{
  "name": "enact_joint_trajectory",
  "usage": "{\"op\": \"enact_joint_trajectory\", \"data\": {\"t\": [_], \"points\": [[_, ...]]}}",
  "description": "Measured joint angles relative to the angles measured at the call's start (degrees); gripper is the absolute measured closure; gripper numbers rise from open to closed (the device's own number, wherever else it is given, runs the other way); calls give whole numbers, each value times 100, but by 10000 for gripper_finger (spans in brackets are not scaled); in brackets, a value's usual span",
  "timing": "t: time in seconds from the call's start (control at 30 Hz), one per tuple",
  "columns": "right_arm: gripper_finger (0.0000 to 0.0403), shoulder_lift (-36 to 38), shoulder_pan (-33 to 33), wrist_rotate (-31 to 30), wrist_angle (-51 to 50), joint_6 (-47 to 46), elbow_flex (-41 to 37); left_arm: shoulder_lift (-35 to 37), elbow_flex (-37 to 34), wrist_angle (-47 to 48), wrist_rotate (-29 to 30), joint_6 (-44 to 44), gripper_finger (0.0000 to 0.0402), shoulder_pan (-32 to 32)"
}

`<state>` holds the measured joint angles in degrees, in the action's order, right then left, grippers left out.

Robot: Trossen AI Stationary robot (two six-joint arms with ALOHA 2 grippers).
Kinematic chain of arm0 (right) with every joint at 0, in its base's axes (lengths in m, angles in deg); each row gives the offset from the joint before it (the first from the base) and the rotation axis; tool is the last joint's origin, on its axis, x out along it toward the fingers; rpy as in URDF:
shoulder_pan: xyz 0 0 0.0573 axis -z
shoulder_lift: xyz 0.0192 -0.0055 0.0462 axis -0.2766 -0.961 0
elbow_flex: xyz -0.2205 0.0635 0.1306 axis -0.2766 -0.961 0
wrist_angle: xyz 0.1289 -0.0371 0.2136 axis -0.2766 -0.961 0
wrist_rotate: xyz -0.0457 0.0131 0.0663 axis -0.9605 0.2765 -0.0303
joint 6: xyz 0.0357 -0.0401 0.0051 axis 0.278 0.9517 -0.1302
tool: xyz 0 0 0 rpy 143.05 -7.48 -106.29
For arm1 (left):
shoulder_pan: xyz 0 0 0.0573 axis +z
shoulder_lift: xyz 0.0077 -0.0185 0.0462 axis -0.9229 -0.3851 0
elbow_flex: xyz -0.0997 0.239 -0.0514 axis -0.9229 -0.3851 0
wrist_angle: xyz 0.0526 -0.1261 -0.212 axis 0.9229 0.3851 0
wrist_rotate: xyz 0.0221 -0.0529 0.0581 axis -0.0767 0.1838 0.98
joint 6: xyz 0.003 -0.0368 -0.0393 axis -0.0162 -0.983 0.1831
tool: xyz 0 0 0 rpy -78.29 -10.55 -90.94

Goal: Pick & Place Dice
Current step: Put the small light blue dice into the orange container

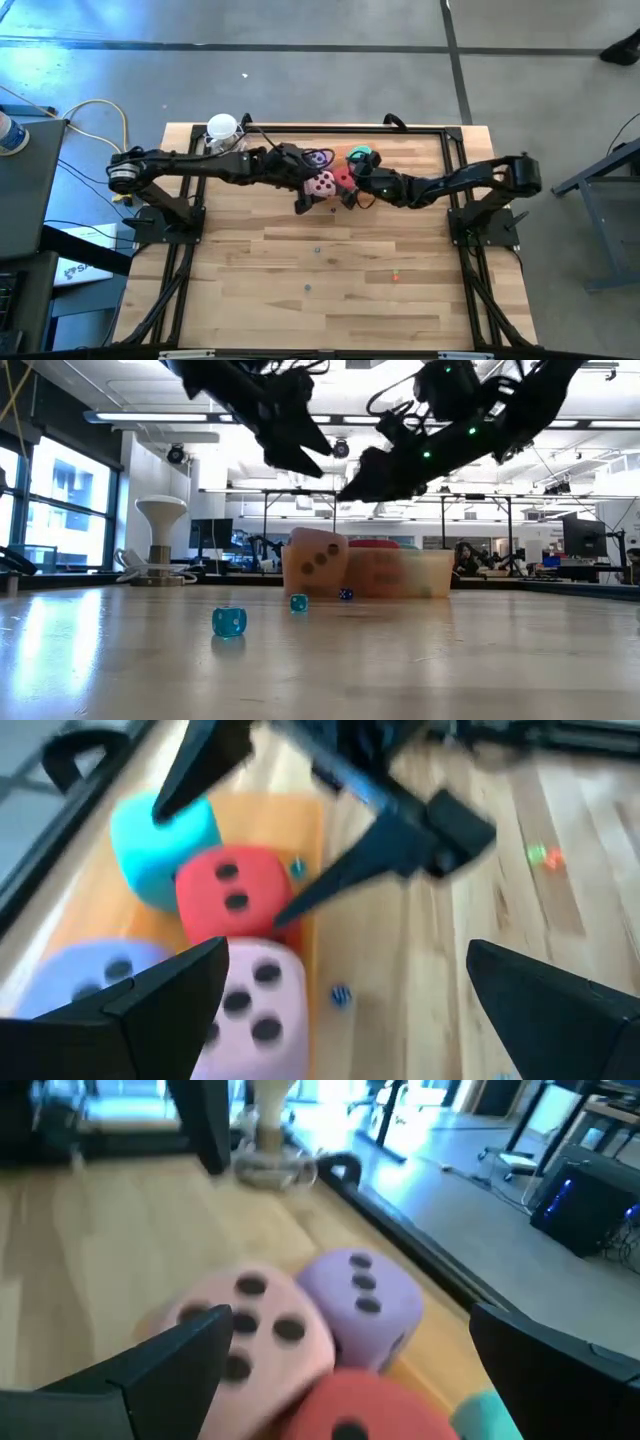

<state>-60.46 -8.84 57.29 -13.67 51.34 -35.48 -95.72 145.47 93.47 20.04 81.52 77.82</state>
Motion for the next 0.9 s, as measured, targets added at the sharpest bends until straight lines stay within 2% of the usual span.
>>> {"op": "enact_joint_trajectory", "data": {"t": [0.17,0.3,0.37,0.53,0.6,0.7,0.9], "points": [[3,682,-511,-24,-1002,78,3,327,-2,1188,2,-274,3,-167],[3,1132,-1159,-153,-2458,-342,5,337,-4,1095,2,-750,3,-601],[3,1313,-1600,-523,-3122,-820,0,267,-4,918,29,-699,3,-883],[3,1656,-3092,-2126,-4324,-2391,3,36,-48,940,518,-647,3,-1453],[3,1708,-3632,-2387,-4653,-3101,12,-22,-103,934,659,-805,3,-1654],[3,1766,-4338,-2324,-5141,-3807,8,-66,-107,780,703,-1011,3,-1997],[3,1663,-5205,-937,-5192,-3773,8,-64,-109,595,805,-1190,3,-2709]]}}
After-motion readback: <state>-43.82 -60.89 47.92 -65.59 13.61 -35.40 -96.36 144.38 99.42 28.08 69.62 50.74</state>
